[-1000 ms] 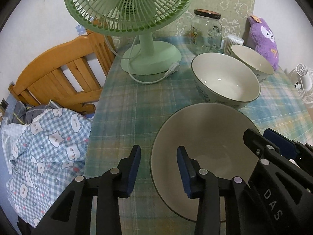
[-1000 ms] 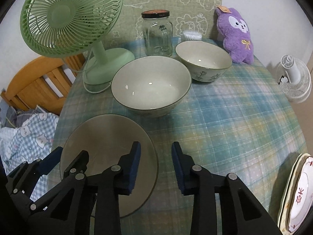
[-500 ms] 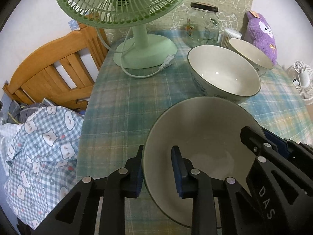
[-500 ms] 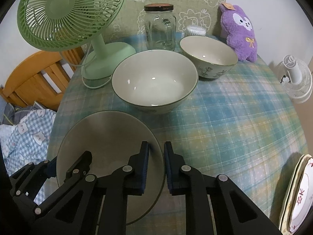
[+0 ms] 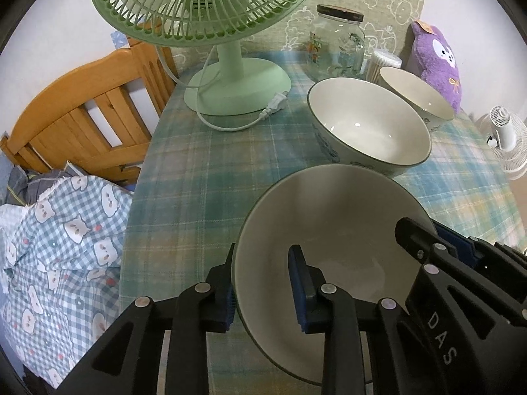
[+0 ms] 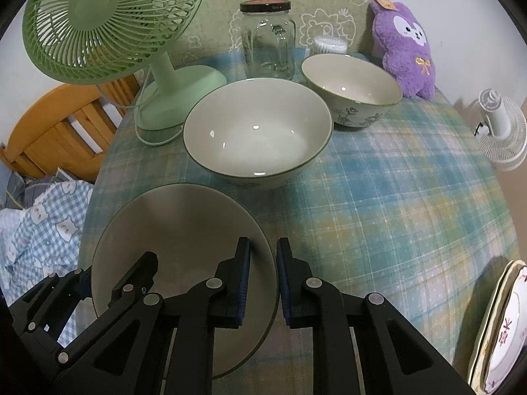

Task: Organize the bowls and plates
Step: 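Lift the grey plate off the table with both grippers, then carry the grey plate with both grippers toward the flower-plate stack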

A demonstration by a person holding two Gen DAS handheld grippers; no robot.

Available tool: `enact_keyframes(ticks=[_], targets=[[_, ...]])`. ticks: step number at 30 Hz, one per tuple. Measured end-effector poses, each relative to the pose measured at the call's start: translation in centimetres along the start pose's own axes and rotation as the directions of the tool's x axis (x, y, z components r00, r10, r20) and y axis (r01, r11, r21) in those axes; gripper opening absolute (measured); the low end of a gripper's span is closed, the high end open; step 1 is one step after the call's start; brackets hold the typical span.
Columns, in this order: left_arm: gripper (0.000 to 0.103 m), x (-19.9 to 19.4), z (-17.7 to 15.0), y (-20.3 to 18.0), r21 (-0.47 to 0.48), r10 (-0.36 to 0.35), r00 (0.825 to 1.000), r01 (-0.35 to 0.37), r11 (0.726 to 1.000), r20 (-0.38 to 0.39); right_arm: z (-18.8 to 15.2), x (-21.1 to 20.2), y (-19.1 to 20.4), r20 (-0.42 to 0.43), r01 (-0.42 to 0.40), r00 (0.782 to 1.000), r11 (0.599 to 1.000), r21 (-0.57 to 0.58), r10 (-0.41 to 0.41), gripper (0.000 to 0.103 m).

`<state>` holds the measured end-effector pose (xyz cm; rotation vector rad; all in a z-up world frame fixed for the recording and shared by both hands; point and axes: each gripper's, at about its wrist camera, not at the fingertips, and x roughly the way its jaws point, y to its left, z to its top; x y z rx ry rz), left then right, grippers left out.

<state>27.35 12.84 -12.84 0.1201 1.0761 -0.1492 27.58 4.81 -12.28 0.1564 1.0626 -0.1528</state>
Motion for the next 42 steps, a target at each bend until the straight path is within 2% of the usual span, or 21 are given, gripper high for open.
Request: enact_keyframes(ticks=[6, 21, 35, 42], targets=[[0.025, -0.3, -0.1, -0.1, -0.016, -0.02, 1.0, 0.02, 1.0, -0.007, -0.1, -0.6, -0.1, 0.013, 0.006, 1.0, 1.0, 0.008, -0.006, 0.021], [0.025, -2.2, -0.7, -2.2, 0.005, -0.018, 1.0, 0.018, 1.0, 0.014, -0.9, -2.7, -2.0, 0.026, 0.009, 1.0, 1.0, 0.016, -0.009, 0.021], [0.025, -6.4, -2.4, -7.0, -0.01, -0.014, 0.999, 0.015, 1.0, 0.044, -2.7, -7.4, -6.8, 0.047, 0.006, 0.999, 1.0, 0.009, -0.006, 0.021], [0.025, -8.0, -4.3, -9.7, -0.036, -0.011, 0.999, 0.012, 0.999, 0.049, -4.5, -9.5, -9.6, 0.052, 0.003, 0.999, 1.0, -0.012, -0.003, 0.021]])
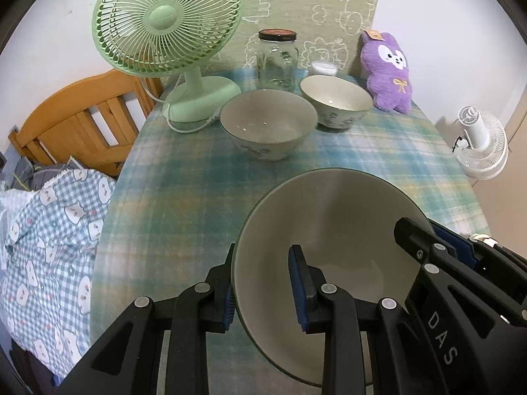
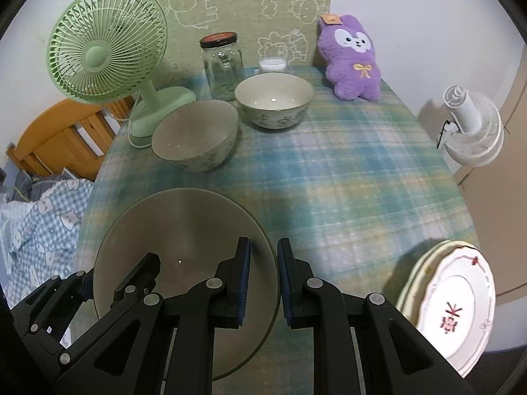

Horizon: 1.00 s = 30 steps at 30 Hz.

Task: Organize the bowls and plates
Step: 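Carry the grey plate with both grippers toward the flower-plate stack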

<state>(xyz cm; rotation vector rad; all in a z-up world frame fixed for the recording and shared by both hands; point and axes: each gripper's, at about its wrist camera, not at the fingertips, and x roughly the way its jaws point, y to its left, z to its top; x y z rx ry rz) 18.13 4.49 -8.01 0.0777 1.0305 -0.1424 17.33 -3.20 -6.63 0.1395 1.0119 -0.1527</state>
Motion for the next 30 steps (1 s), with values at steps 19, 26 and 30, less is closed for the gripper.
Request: enact_keyframes(ticks=[19, 26, 30], targets=[[0.025, -1.1, -6.0, -5.8, -0.044, 0.006, 1.0, -0.007, 0.999, -0.024, -5.4, -1.6, -6.1, -0.035, -0.004, 0.999, 1.0, -0.025, 0.003, 0.021], [0.026, -0.9, -7.3, -6.7, -0.059, 0.006, 1.0, -0.008, 0.998, -0.03, -6.6, -1.2, -7.2, -0.048, -0.004, 0.999, 0.999, -0.038, 0.002, 0.021], [0.026, -0.5, -7.8, -7.1, -0.071, 0.014, 1.0, -0.016, 0.997, -0.028, -7.0, -0.9, -7.6, -0.049, -0.008, 0.999, 0.999, -0.043, 0.006, 0.021]])
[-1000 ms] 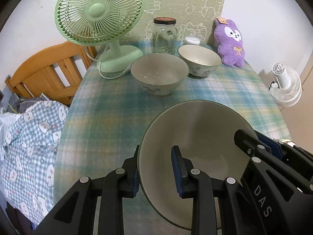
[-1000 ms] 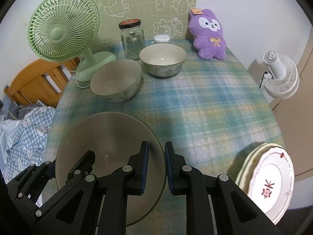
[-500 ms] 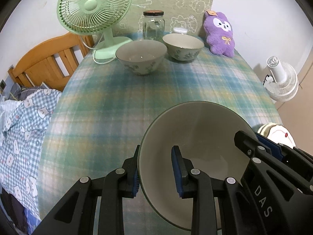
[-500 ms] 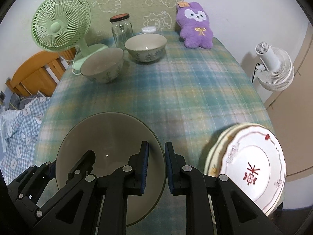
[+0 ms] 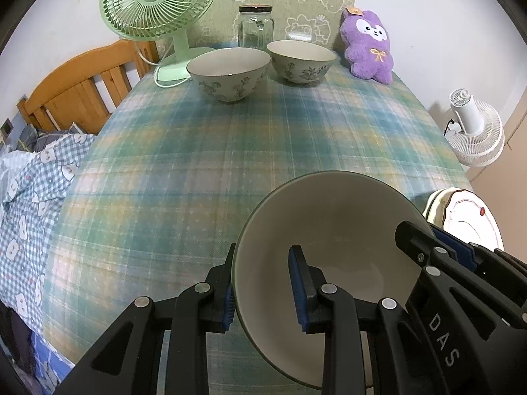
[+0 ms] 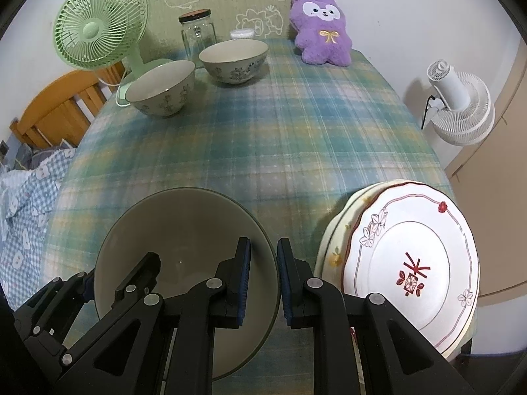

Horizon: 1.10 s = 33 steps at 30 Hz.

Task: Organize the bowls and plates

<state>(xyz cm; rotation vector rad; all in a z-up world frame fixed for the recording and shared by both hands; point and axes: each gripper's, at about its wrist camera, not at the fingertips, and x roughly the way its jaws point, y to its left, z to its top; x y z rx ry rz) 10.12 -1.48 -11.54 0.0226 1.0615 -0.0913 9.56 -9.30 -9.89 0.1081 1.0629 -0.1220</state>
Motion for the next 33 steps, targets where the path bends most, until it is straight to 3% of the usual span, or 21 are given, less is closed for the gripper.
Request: enact_keyframes(ticks=[13, 16, 19, 23, 26, 28, 33], targets=[[0.026, 1.1, -0.5, -0.3, -0.003, 0.013, 1.0, -0.013, 1.0, -0.01, -0.6, 1.4, -0.1, -0.016, 0.002, 1.0, 1.0, -0.022, -0.002, 0.021], [0.036, 1.3, -0.4, -0.2, -0.003, -0.005, 1.0, 0.005, 1.0, -0.016, -0.6, 1.4, -0.1, -0.016, -0.004, 1.0, 1.0, -0.024, 0.003, 0.021], [0.039, 1.4, -0.4, -0.2, -0.004, -0.01, 0.999, 0.01, 1.0, -0.03, -0.5, 1.5, -0.2, -0.025, -0.005, 1.0, 1.0, -0.022, 0.004, 0.021], [0.057, 1.7, -0.4, -0.3, -0.005, 0.003, 0.999, -0.003, 1.0, -0.053, -0.4, 1.8, -0.2, -0.047, -0.031, 0.998, 0.999, -0.025, 0.03, 0.035], [0.072, 1.3, -0.3, -0.1, -0.01, -0.005, 0.999, 0.005, 1.0, -0.04, -0.4, 1.2, 0.0, -0.017, -0.033, 0.999, 0.999, -0.033, 0.032, 0.07], [0.077, 0.9, -0.2, -0.1, -0.011, -0.007, 1.0, 0.006, 1.0, -0.026, -0.3, 0.7, -0.1, 0.005, -0.038, 0.999, 0.999, -0.026, 0.038, 0.074], [0.079, -0.2, 0.3, -0.2, -0.009, -0.001, 1.0, 0.001, 1.0, -0.012, 0.2, -0.4, -0.2, 0.012, -0.046, 0.999, 0.999, -0.024, 0.047, 0.075]])
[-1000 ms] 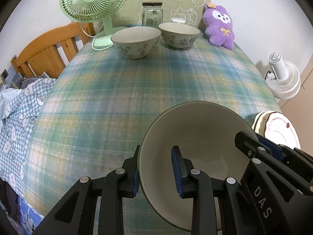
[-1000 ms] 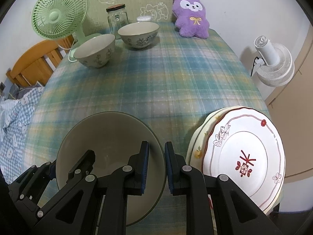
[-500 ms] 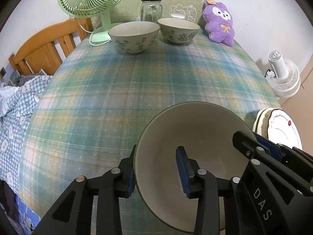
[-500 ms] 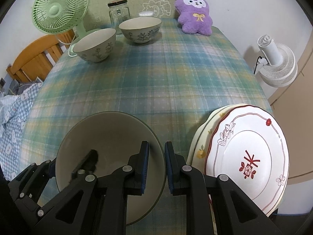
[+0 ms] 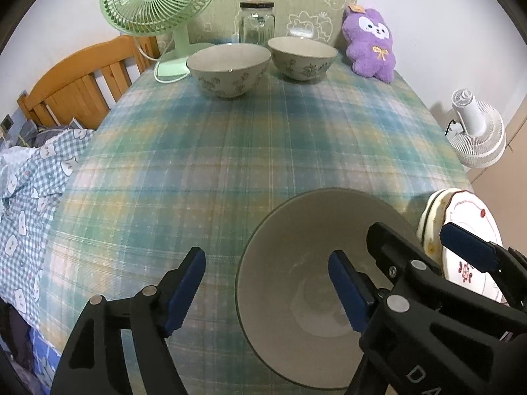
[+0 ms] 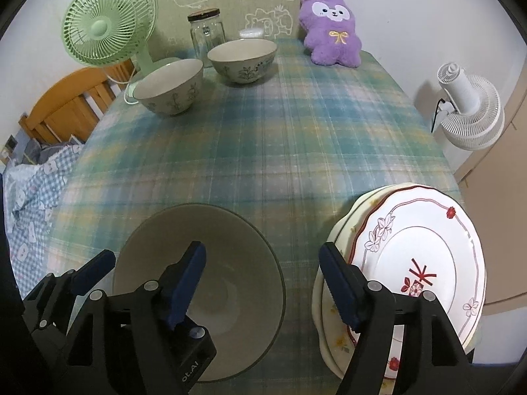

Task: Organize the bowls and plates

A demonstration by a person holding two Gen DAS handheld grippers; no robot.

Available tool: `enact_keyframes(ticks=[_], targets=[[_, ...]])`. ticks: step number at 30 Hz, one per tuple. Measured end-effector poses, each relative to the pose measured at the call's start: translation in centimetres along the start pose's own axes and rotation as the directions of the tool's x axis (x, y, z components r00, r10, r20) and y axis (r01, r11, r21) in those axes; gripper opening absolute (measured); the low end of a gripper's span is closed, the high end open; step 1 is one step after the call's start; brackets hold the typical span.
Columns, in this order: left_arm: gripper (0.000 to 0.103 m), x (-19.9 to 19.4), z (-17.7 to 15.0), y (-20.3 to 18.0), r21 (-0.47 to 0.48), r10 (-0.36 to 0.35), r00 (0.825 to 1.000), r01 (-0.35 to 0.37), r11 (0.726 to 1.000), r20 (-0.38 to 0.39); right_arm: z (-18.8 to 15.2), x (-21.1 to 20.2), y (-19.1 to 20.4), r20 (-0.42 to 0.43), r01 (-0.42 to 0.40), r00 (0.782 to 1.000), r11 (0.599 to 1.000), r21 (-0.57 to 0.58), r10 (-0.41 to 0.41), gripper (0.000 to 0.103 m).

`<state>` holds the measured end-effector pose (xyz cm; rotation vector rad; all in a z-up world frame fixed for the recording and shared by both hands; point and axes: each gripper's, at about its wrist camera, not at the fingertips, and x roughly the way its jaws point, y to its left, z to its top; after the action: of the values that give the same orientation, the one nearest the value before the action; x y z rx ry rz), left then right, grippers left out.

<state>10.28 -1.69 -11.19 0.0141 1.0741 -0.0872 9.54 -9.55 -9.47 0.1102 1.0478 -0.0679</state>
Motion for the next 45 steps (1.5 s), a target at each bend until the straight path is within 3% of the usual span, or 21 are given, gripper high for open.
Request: enact_keyframes(ticks=[27, 45], targets=[[0.077, -10.1, 4.5, 0.8, -0.052, 0.067, 0.987, -0.06, 0.997, 0.148, 5.3, -10.6, 1.8, 0.138, -0.036, 0.99, 0.997, -0.065, 0.044, 0.075], [0.077, -11.8, 9.7, 3.3, 0.009, 0.07, 0.963, -0.075, 0.997, 0.261, 10.0, -12.4, 5.3, 0.242, -0.022, 0.969, 0.996, -0.084, 0.042, 0.075]])
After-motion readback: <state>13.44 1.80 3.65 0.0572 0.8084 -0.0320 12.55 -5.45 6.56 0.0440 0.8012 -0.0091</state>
